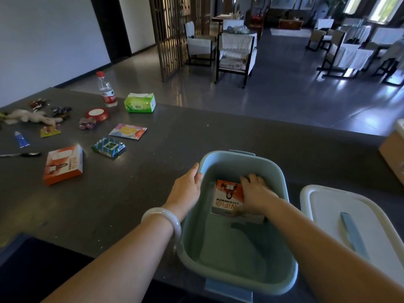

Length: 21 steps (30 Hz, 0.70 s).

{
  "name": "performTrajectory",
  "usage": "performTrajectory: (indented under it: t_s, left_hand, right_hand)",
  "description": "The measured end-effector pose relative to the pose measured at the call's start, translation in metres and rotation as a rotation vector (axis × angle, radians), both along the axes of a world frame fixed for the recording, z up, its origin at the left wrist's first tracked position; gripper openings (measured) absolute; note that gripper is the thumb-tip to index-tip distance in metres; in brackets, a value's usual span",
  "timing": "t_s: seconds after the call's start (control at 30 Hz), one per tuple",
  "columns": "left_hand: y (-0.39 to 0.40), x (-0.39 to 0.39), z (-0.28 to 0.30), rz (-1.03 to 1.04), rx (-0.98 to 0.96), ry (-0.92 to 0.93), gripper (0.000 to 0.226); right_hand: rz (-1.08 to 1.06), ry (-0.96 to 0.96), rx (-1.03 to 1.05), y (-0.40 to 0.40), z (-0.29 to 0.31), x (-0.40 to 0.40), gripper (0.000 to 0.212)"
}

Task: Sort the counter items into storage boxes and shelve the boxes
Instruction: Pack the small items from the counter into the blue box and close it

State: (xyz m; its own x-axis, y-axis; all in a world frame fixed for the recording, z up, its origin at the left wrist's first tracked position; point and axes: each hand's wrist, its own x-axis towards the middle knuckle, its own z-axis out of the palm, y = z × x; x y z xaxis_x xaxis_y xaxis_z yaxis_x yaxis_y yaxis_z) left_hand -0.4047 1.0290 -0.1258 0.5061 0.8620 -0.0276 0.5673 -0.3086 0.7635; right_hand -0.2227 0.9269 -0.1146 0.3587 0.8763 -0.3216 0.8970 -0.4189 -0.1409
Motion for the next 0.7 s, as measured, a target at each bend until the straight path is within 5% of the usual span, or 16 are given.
performTrajectory:
  t_s: [0.1,0.2,0.33,0.7]
  left_hand:
    - [-0.001,-0.006,0.004,-0.017,-0.011,-0.050,0.039]
    - [0.005,-0.016,0.012,0.015,-0.010,-0.038,0.045]
    - [0.019,-0.046,0.026,0.121,0.058,0.049,0.044]
    - [0.116,-0.192,0.035,0.114,0.192,0.421,0.049]
  right_hand:
    - [-0.034,0.007,0.160,0.005,0.029,-0.005,0.059]
    - [0.003,0.034,0.350,0.021,0.064,-0.013,0.039]
    - [0.123,0.016,0.431,0.051,0.084,-0.043,0.037]
    - [0.347,-0.021,0.243,0.177,0.064,-0.174,0.057]
